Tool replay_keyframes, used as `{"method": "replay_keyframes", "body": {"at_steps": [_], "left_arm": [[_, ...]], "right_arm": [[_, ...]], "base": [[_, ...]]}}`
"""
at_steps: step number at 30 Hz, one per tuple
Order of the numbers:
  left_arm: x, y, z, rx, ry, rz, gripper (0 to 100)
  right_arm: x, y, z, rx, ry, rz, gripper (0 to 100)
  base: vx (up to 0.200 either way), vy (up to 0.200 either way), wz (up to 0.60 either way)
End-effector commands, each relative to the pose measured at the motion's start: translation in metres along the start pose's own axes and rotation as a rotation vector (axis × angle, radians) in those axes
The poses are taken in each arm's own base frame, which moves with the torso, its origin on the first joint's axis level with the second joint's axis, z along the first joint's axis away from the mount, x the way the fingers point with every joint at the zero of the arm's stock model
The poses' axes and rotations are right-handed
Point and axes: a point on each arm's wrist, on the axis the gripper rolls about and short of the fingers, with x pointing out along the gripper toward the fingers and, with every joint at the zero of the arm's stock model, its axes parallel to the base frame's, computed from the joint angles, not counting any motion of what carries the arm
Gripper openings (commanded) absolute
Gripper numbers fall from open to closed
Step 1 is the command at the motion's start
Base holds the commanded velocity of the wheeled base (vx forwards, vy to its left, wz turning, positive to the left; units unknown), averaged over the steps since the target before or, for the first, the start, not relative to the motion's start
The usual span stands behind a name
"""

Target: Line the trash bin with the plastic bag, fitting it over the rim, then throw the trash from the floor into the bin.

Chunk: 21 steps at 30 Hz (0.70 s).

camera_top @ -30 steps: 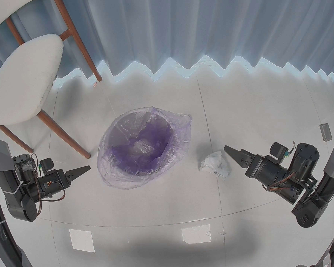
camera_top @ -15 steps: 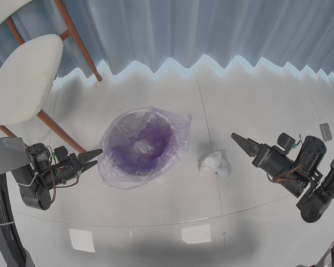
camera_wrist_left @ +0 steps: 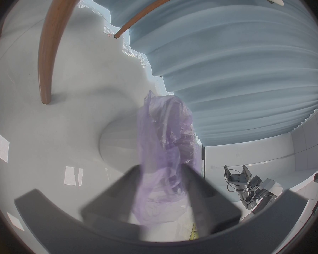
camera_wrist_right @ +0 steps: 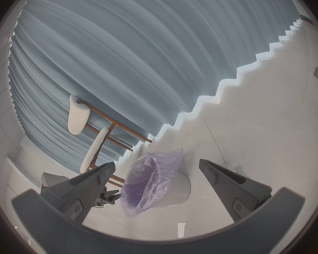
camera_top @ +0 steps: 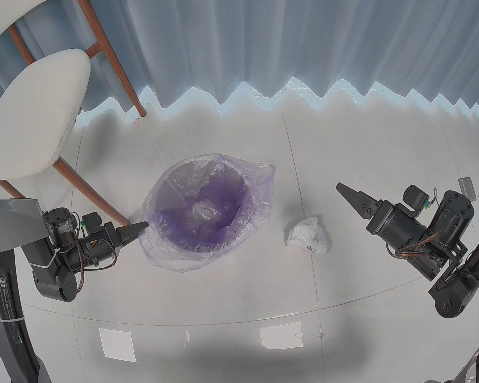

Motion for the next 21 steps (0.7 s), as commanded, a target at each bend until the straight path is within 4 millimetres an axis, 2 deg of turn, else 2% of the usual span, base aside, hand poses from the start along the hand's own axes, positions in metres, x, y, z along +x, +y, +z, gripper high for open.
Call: {"method": "replay_keyframes", "body": {"at_steps": [1,8,11,12,14,17,21], "left_arm": [[-0.005,0.003,0.004,0.000,-0.016,0.011,0],[-0.009,0.008,0.005,-0.006,-0.026,0.024,0],[-0.006,0.016,0.001,-0.018,-0.016,0.033,0],[-0.003,0.025,-0.002,-0.019,-0.012,0.041,0],[0.000,0.029,-0.003,-0.022,-0.009,0.042,0],[0.013,0.051,-0.008,-0.031,-0.014,0.059,0],[0.019,0.061,-0.006,-0.026,-0.043,0.075,0]], "right_arm": [[0.000,0.001,0.002,-0.004,-0.016,0.011,100],[0.000,0.001,0.001,-0.002,-0.014,0.012,100],[0.000,0.001,0.002,-0.002,-0.016,0.011,100],[0.000,0.001,0.002,-0.002,-0.016,0.011,100],[0.000,0.002,0.002,-0.003,-0.017,0.012,100],[0.000,0.001,0.002,-0.001,-0.016,0.009,100],[0.000,-0.003,0.001,0.001,-0.013,-0.003,100]], "base": [[0.000,0.000,0.00],[0.000,0.000,0.00],[0.000,0.000,0.00],[0.000,0.000,0.00],[0.000,0.000,0.00],[0.000,0.000,0.00],[0.000,0.000,0.00]]}}
